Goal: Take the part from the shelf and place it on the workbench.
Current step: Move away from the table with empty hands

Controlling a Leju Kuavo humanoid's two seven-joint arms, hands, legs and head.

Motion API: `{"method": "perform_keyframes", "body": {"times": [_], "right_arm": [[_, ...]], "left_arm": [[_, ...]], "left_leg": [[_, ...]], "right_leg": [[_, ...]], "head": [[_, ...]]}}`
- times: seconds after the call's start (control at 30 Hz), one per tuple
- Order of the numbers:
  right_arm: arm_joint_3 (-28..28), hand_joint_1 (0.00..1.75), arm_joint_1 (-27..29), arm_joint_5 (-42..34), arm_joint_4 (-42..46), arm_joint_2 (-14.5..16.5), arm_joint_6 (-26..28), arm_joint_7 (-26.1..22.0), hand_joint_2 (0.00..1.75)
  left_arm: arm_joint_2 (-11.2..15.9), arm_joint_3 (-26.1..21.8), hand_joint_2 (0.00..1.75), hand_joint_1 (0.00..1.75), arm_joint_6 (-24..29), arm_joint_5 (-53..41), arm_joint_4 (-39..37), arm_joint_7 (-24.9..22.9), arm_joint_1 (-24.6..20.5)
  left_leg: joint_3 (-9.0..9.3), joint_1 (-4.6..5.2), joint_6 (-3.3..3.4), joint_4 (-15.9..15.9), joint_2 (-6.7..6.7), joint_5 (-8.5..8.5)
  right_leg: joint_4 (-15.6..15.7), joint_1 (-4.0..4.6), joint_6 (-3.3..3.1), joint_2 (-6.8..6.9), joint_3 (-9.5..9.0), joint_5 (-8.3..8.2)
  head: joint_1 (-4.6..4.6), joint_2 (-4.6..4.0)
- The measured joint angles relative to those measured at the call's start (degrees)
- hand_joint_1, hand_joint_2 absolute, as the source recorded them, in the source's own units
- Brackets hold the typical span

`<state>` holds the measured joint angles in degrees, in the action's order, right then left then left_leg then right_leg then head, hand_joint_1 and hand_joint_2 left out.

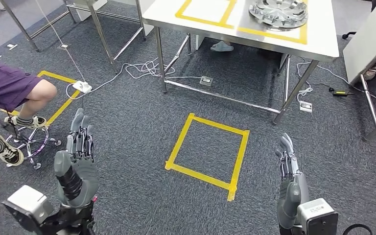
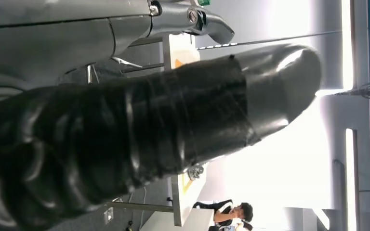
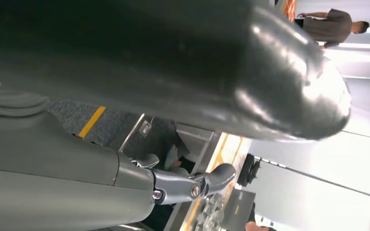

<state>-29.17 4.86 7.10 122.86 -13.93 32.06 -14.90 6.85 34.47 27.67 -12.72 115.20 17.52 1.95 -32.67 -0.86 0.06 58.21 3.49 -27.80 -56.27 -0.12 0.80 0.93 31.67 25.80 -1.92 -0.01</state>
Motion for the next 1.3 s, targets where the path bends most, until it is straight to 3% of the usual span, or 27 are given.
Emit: {"method": "perform_keyframes", "body": {"times": [0.07,0.13,0.27,0.33,0.4,0.47,0.53,0.63,0.67,0.7,0.73,0.77,0.83,0.87,0.97,1.0,1.03,1.1,1.17,1.2,1.23,1.3], "right_arm": [[0.0,0.00,-0.1,0.0,0.0,0.0,0.0,0.0,0.00],[0.0,0.00,-0.1,0.0,0.0,0.0,0.0,0.1,0.00],[0.0,0.00,-0.1,0.0,0.0,0.0,0.0,0.1,0.00],[0.0,0.00,-0.1,0.0,0.0,0.0,0.0,0.2,0.00],[-0.1,0.00,0.0,0.0,0.0,0.0,0.0,0.2,0.00],[-0.1,0.00,0.0,0.0,0.0,0.0,0.0,0.2,0.00],[-0.2,0.00,0.1,0.0,0.1,0.0,0.1,0.2,0.00],[-0.2,0.00,0.1,0.0,0.1,-0.1,0.2,0.2,0.00],[-0.2,0.00,0.1,0.0,0.0,-0.1,0.2,0.2,0.00],[-0.2,0.00,0.1,0.0,0.0,-0.1,0.2,0.2,0.00],[-0.2,0.00,0.2,0.0,0.0,-0.1,0.2,0.2,0.00],[-0.2,0.00,0.2,0.0,0.0,-0.1,0.2,0.2,0.00],[-0.2,0.00,0.1,0.1,0.0,-0.1,0.3,0.3,0.00],[-0.2,0.00,0.0,0.2,0.1,-0.1,0.3,0.3,0.00],[-0.2,0.00,0.1,0.3,0.2,-0.1,0.4,0.4,0.00],[-0.2,0.00,0.1,0.3,0.2,-0.1,0.4,0.4,0.00],[-0.2,0.00,0.1,0.3,0.3,-0.1,0.4,0.4,0.00],[-0.2,0.00,0.0,0.4,0.3,0.0,0.4,0.4,0.00],[-0.2,0.00,0.0,0.4,0.3,0.0,0.4,0.4,0.00],[-0.2,0.00,0.0,0.4,0.3,0.0,0.4,0.4,0.00],[-0.2,0.00,0.1,0.4,0.3,0.0,0.4,0.4,0.00],[-0.2,0.00,0.1,0.4,0.3,0.0,0.4,0.4,0.00]], "left_arm": [[0.0,0.0,0.00,0.00,0.0,0.1,0.0,0.0,0.0],[0.0,0.0,0.00,0.00,0.0,0.1,0.0,0.1,0.1],[0.0,0.0,0.00,0.00,0.0,0.1,-0.1,0.1,0.1],[0.1,0.0,0.00,0.00,0.0,0.1,-0.1,0.1,0.1],[0.1,0.0,0.00,0.00,0.0,0.1,-0.1,0.1,0.0],[0.0,0.0,0.00,0.00,0.0,0.1,-0.1,0.1,0.0],[0.0,-0.1,0.00,0.00,0.0,0.1,-0.1,0.1,0.0],[0.0,-0.1,0.00,0.00,0.0,0.2,-0.2,0.1,0.2],[0.0,-0.1,0.00,0.00,0.0,0.2,-0.2,0.1,0.2],[0.0,-0.1,0.00,0.00,0.0,0.2,-0.2,0.1,0.2],[0.0,-0.1,0.00,0.00,0.0,0.2,-0.2,0.1,0.2],[0.0,-0.1,0.00,0.00,0.0,0.2,-0.2,0.1,0.2],[0.0,-0.1,0.00,0.00,0.0,0.2,-0.2,0.1,0.2],[0.0,-0.1,0.00,0.00,0.0,0.2,-0.2,0.1,0.2],[0.0,-0.1,0.00,0.00,0.1,0.3,-0.2,0.1,0.1],[0.0,-0.1,0.00,0.00,0.1,0.3,-0.2,0.1,0.1],[0.0,-0.1,0.00,0.00,0.1,0.3,-0.1,0.1,0.1],[0.0,-0.2,0.00,0.00,0.1,0.3,-0.2,0.1,0.2],[0.1,-0.3,0.00,0.00,0.1,0.3,-0.2,0.1,0.3],[0.1,-0.3,0.00,0.00,0.1,0.4,-0.2,0.1,0.3],[0.1,-0.3,0.00,0.00,0.1,0.4,-0.2,0.1,0.3],[0.1,-0.4,0.00,0.00,0.1,0.4,-0.2,0.1,0.3]], "left_leg": [[-2.10,-0.11,-0.33,4.5,-1.89,-3.07],[-3.80,-0.12,-0.41,8.6,-2.81,-5.34],[-5.28,-0.11,-0.40,12.2,-3.07,-6.30],[-1.86,-0.16,0.19,6.9,-4.83,-4.42],[2.39,0.03,1.00,-0.6,-6.03,-1.91],[2.59,0.12,1.69,-0.7,-5.08,-1.20],[2.50,-0.07,2.42,-1.1,-4.08,-0.31],[1.13,0.02,2.89,-1.1,-2.60,0.60],[0.61,0.08,2.89,-0.9,-2.05,0.83],[0.13,0.10,2.86,-0.8,-1.48,1.01],[-0.28,0.12,2.81,-0.6,-0.94,1.17],[-0.58,0.15,2.72,-0.5,-0.45,1.31],[-0.87,0.24,2.37,-0.4,0.41,1.62],[-0.92,0.26,2.09,-0.4,0.82,1.81],[-0.93,0.18,1.07,-0.5,1.79,2.31],[-1.20,0.14,0.71,-0.2,1.27,1.91],[-1.73,0.09,0.39,0.9,0.25,0.69],[-3.92,-0.03,-0.17,6.5,-2.26,-3.72],[-5.86,-0.10,-0.56,13.2,-3.16,-7.22],[-5.88,-0.14,-0.67,14.4,-3.22,-7.40],[-4.83,-0.22,-0.73,13.4,-3.23,-6.54],[-0.28,-0.48,-0.79,6.4,-3.36,-3.90]], "right_leg": [[0.4,-0.23,-0.62,-0.57,0.13,-0.51],[0.4,-0.24,-0.87,-0.91,0.37,-0.67],[0.2,-0.15,-0.92,-1.64,0.94,-1.02],[-0.5,0.05,-0.37,-3.50,2.14,-1.69],[-0.9,-0.03,0.57,-5.00,2.98,-2.31],[-1.0,-0.26,1.32,-5.35,3.51,-2.58],[-3.4,-0.27,1.93,-4.11,5.02,-0.52],[-13.7,-0.55,2.60,-1.94,8.61,6.02],[-16.2,-0.63,2.75,-1.72,9.09,7.13],[-16.7,-0.66,2.81,-1.60,8.52,7.09],[-14.9,-0.66,2.78,-1.47,6.90,6.16],[-11.4,-0.61,2.59,-1.16,4.35,4.71],[-3.5,-0.21,1.93,0.28,-0.79,2.99],[-1.1,0.11,1.51,0.93,-2.12,2.69],[0.5,0.53,0.38,0.96,-2.05,2.10],[0.9,0.37,0.05,0.70,-2.08,1.71],[1.3,0.19,-0.34,0.40,-2.09,1.20],[1.6,-0.01,-0.84,-0.23,-1.64,0.15],[1.4,-0.01,-0.99,-0.93,-0.51,-0.70],[1.3,-0.04,-0.92,-1.23,0.03,-1.01],[1.0,-0.10,-0.79,-1.51,0.56,-1.28],[0.3,-0.30,-0.38,-1.97,1.54,-1.60]], "head": [[0.74,-0.01],[1.25,-0.01],[1.65,-0.01],[2.23,-0.01],[2.43,-0.01],[2.33,-0.01],[1.83,0.00],[0.68,0.00],[0.49,-0.01],[0.32,0.00],[0.14,0.00],[-0.08,0.01],[-0.31,0.01],[-0.33,0.01],[-0.43,0.01],[-0.41,0.00],[-0.18,0.00],[0.58,0.00],[1.31,-0.01],[1.56,0.00],[1.80,-0.01],[2.22,0.00]]}}
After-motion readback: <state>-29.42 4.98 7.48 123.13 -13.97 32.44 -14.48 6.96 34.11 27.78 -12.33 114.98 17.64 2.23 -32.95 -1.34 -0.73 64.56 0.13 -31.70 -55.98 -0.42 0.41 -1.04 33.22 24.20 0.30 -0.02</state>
